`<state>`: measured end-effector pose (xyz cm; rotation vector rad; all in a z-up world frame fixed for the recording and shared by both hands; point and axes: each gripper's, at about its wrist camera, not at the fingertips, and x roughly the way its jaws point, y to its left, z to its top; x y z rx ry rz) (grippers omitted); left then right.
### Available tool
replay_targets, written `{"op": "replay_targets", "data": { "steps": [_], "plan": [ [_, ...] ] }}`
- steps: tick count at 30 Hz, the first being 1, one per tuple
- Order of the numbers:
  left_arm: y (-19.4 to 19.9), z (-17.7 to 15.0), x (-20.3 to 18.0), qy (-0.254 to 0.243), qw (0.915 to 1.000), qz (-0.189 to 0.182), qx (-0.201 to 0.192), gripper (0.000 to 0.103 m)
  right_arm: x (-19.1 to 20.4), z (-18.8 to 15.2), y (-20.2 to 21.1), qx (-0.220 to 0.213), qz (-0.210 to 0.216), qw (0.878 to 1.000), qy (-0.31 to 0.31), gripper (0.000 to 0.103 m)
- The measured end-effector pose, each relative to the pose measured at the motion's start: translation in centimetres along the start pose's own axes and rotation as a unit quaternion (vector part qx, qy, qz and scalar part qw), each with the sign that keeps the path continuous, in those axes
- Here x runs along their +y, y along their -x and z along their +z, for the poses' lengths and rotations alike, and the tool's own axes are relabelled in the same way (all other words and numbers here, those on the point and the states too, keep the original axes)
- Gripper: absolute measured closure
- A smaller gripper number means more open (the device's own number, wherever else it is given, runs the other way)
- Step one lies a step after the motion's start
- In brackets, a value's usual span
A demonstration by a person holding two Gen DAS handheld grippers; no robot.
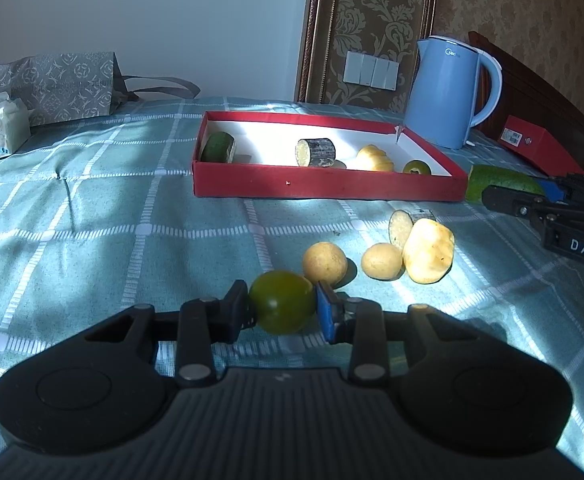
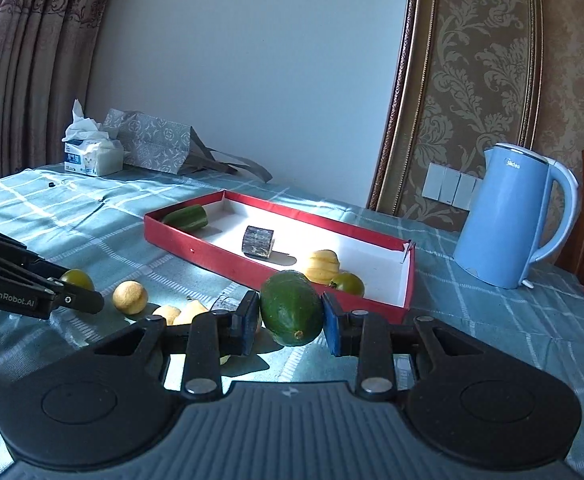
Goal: Organize fruits
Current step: 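Lift the zucchini piece with the right tool while the left tool carries the tomato toward the tray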
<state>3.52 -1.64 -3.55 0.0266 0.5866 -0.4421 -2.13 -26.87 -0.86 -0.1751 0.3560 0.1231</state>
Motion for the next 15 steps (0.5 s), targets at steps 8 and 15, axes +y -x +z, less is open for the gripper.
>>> {"op": "replay_targets", "data": {
  "steps": [8,15],
  "plan": [
    [-0.1,0.0,0.0,-0.002,1.0,0.003,-0.001,0.07,-1.0,0.5,-3.2,-0.014,-0.07,0.997,-0.014,0.07],
    [-0.2,0.0,0.0,-0.004,1.0,0.004,0.002,0.07,-2.2,-0.2,-4.1,-0.023,-0.096,0.995,-0.034,0.07]
  ]
}}
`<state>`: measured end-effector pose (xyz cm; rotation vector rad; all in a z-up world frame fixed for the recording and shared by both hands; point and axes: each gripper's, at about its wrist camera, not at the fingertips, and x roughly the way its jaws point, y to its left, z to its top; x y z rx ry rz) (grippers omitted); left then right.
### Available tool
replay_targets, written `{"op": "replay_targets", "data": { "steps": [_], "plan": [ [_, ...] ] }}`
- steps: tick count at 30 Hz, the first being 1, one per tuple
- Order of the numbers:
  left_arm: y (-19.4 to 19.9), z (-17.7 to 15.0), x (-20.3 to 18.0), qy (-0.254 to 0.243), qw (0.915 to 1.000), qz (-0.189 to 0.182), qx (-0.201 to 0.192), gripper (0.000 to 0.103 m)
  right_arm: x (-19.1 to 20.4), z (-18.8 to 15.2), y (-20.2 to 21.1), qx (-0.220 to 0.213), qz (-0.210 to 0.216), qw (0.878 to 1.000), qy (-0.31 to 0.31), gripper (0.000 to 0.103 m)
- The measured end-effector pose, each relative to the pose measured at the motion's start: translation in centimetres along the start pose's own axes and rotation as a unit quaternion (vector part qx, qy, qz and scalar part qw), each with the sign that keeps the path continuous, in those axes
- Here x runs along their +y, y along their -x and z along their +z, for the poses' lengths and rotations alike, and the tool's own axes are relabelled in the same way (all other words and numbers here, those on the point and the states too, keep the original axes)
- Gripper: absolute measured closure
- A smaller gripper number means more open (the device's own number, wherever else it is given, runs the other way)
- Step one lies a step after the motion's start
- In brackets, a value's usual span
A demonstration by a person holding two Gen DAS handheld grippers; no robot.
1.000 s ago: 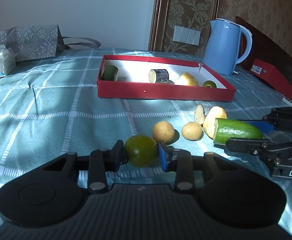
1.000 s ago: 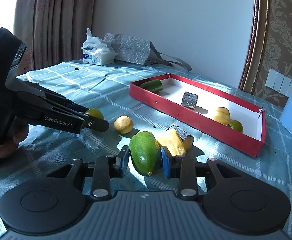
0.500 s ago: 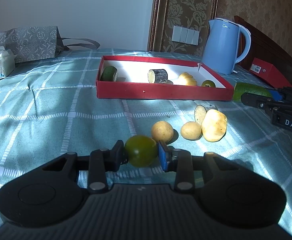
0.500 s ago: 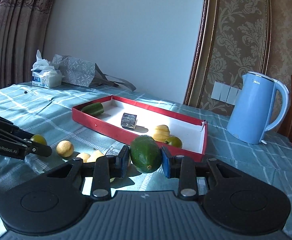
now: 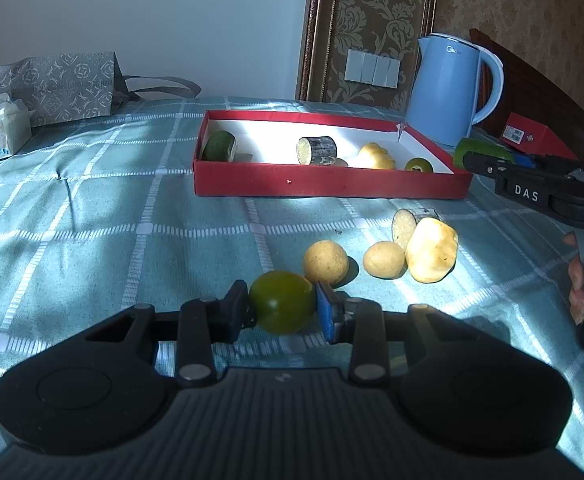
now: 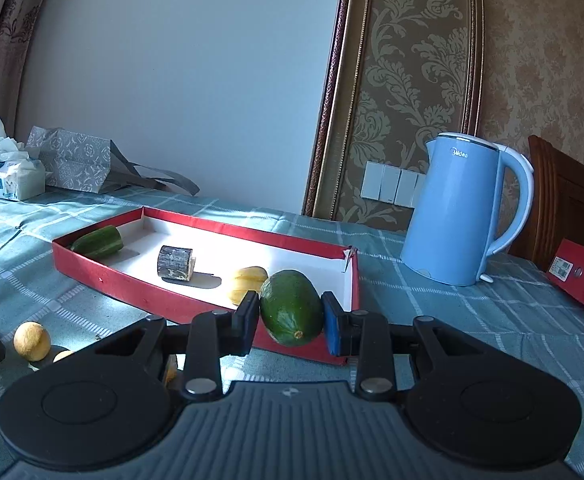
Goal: Organize fruits
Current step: 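Lift the zucchini piece with the right tool while the left tool carries the tomato toward the tray, then lower the green tomato into the tray and open the left tool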
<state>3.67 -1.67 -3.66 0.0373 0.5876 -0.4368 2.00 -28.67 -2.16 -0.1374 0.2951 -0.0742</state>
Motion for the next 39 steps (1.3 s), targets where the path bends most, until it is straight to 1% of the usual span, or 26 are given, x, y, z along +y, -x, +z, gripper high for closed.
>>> {"op": "replay_targets", "data": {
  "steps": [4,9,11,13,16,18,20,24,28,31,33,35,39],
  "plan": [
    [0.0,0.0,0.0,0.002,1.0,-0.001,0.0,0.07,0.3,-0.2,0.2,-0.011,-0.015,1.0,0.016,0.07],
    [-0.1,0.2,0.0,0.004,1.0,0.007,0.001,0.07,0.8,-0.5,0.3,-0.009,-0.011,0.999,0.03,0.07],
    [-0.3,0.5,0.0,0.008,0.9999,0.007,0.004,0.07,0.9,-0.5,0.5,-0.015,-0.011,0.999,0.032,0.07],
    [-0.4,1.3,0.0,0.015,0.9999,-0.002,0.005,0.07,0.9,-0.5,0.6,-0.019,-0.011,0.999,0.032,0.07],
    [-0.5,2.8,-0.7,-0.003,1.0,-0.001,-0.009,0.07,0.8,-0.5,0.6,-0.017,-0.01,0.999,0.031,0.07],
    [-0.7,4.3,-1.0,-0.009,0.9997,-0.011,-0.018,0.07,0.8,-0.5,0.6,-0.017,-0.009,0.999,0.028,0.07],
    [-1.3,5.7,-1.4,-0.015,0.9994,-0.008,-0.029,0.07,0.7,-0.5,0.6,-0.017,-0.009,0.999,0.026,0.07],
    [-3.8,8.5,-1.6,-0.023,0.9992,0.005,-0.033,0.07,0.6,-0.5,0.6,-0.016,-0.006,1.0,0.023,0.07],
    [-7.0,10.8,-1.3,-0.023,0.9991,0.022,-0.029,0.07,0.6,-0.5,0.6,-0.017,-0.004,1.0,0.021,0.07],
    [-9.3,12.2,-0.6,-0.009,0.9996,0.018,-0.019,0.07,0.4,-0.5,0.6,-0.015,-0.001,1.0,0.018,0.07],
    [-10.8,12.8,-0.3,-0.005,0.9996,0.024,-0.013,0.07,0.3,-0.5,0.5,-0.013,0.001,1.0,0.015,0.07],
    [-12.1,13.1,0.0,-0.002,0.9998,0.02,-0.001,0.07,0.3,-0.5,0.5,-0.013,0.002,1.0,0.013,0.07],
    [-14.2,13.0,0.1,-0.004,0.9995,0.027,0.019,0.07,0.4,-0.5,0.5,-0.013,0.004,1.0,0.014,0.07]
  ]
}}
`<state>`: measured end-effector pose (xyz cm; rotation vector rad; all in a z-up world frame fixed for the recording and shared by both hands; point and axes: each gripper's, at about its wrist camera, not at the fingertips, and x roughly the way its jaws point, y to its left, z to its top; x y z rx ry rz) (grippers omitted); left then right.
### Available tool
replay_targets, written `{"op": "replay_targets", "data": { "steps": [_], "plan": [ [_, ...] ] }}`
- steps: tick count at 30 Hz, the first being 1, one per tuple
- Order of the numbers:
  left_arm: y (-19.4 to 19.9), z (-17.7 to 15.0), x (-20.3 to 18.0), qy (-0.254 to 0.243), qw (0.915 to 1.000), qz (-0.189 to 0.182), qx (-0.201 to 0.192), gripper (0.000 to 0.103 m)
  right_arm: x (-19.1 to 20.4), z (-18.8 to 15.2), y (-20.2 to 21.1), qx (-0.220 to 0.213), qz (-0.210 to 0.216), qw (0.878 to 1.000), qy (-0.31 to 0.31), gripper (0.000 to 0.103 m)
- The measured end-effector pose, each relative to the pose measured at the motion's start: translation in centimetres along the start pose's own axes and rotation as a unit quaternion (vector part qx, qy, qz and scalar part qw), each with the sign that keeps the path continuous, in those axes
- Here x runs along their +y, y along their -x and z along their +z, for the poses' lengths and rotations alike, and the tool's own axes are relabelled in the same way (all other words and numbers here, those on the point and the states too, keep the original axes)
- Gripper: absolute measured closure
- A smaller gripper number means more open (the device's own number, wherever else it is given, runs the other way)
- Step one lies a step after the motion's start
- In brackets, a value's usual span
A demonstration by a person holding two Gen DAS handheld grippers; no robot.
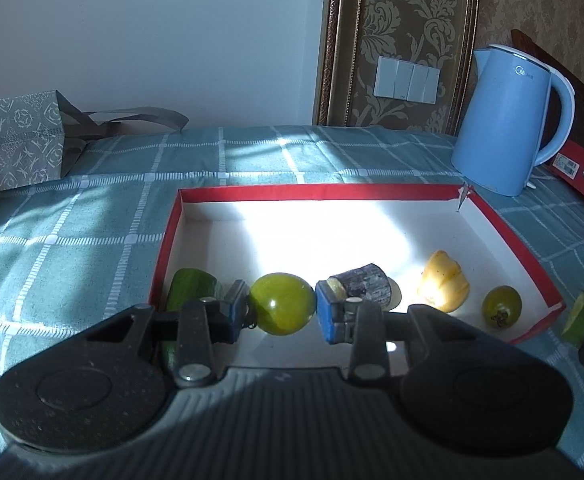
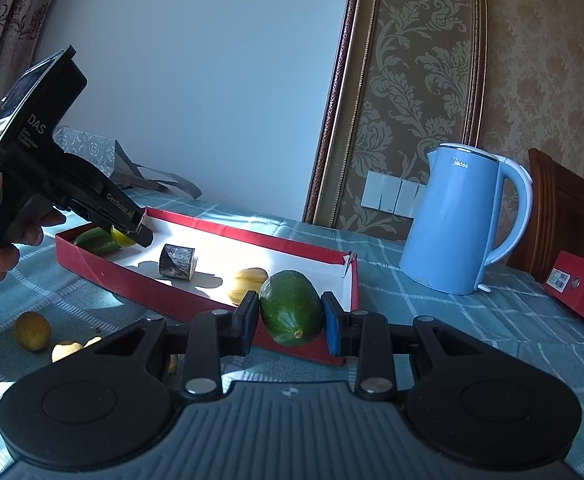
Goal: Organize fruits
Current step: 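Lower the green tomato into the tray and open the left tool, then carry the zucchini piece into the tray and open the right tool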
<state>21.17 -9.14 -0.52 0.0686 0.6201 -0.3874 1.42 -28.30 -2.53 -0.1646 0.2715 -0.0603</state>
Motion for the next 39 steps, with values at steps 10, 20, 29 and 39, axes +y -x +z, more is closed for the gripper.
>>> {"op": "replay_targets", "data": {
  "steps": [10,20,29,39],
  "plan": [
    [-1.1,-0.3,0.1,0.005,0.9999,0.0,0.009,0.068,0.0,0.0,0.0,0.001,0.002,1.0,-0.002,0.07],
    [2.3,-1.1,1.2,0.025,0.9988,0.028,-0.032,0.058,-0.2,0.0,-0.1,0.002,0.002,1.0,-0.006,0.07],
    [9.7,-5.8,2.8,0.062,0.9961,0.015,-0.061,0.054,-0.1,0.0,0.2,-0.008,-0.001,1.0,-0.002,0.07],
    [13.3,-10.0,1.8,0.034,0.9974,-0.015,-0.062,0.048,-1.3,0.1,1.0,0.003,0.009,0.999,-0.036,0.07]
  ]
}}
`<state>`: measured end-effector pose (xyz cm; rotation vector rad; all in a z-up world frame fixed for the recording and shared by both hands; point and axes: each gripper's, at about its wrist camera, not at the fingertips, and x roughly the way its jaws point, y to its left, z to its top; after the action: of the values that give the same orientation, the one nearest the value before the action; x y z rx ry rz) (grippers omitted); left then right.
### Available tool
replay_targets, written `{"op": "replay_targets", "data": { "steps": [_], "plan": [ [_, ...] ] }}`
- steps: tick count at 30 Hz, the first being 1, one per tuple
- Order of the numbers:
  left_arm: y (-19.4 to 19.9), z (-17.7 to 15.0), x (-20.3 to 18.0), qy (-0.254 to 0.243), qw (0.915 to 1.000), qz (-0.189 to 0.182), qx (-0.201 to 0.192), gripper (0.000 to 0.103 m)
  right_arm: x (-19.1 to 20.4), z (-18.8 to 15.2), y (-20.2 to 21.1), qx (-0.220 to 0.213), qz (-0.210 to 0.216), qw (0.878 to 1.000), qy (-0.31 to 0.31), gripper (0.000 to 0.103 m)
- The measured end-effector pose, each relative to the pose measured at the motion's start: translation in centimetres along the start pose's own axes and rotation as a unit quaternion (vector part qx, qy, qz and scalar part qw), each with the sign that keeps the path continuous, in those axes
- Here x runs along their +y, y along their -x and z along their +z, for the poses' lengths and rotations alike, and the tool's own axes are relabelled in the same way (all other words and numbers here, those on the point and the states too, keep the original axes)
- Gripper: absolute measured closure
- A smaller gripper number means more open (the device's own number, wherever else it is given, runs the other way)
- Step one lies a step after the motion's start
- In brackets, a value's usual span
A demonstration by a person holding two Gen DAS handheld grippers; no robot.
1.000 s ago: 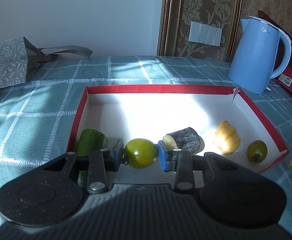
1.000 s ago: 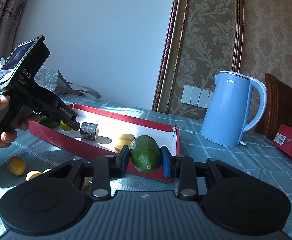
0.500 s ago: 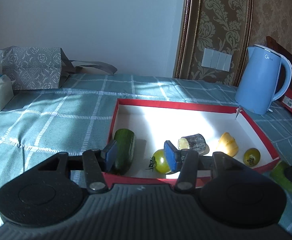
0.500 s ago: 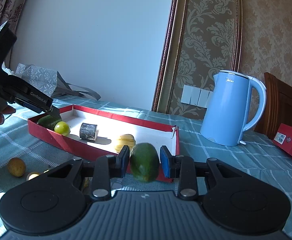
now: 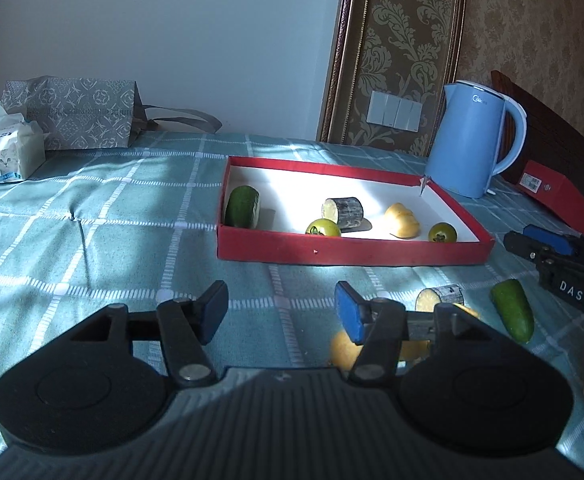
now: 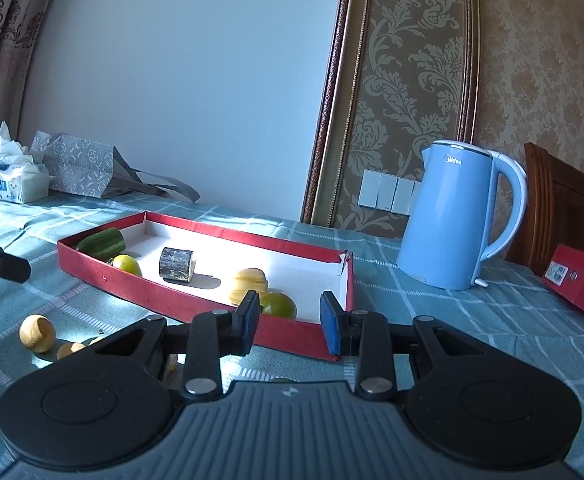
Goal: Organize fruits
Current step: 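Carry the zucchini piece into the tray and open the right tool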
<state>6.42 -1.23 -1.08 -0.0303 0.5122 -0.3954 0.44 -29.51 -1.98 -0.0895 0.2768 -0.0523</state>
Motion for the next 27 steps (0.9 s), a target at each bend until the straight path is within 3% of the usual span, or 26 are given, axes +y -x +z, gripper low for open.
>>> {"op": "replay_targets", "data": {
  "steps": [2,7,13,20,27],
  "plan": [
    [0.1,0.0,-0.2,-0.005,1.0,-0.007,-0.005,0.048,-1.5,0.2,0.6,0.014,0.007,0.999,-0.04,0.07],
    [0.2,-0.1,-0.3,-0.006,0.9998,-0.021,-0.004,0.048,-3.1,-0.5,1.8,0.044,-0.005,0.998,-0.034,0.07],
    [0.2,0.0,-0.2,-0.006,0.9998,-0.018,-0.006,0.048,-2.9,-1.0,1.9,0.1,0.06,0.99,-0.077,0.07],
    [0.1,-0.2,-0.4,-0.015,0.9998,-0.014,-0.004,0.048,-0.2,-1.5,0.2,0.122,0.042,0.991,-0.045,0.07],
    [0.3,-0.1,-0.1,-0.008,0.9998,-0.015,-0.009,0.047,-0.2,-1.4,-1.2,0.148,0.03,0.985,-0.084,0.07]
  ]
}}
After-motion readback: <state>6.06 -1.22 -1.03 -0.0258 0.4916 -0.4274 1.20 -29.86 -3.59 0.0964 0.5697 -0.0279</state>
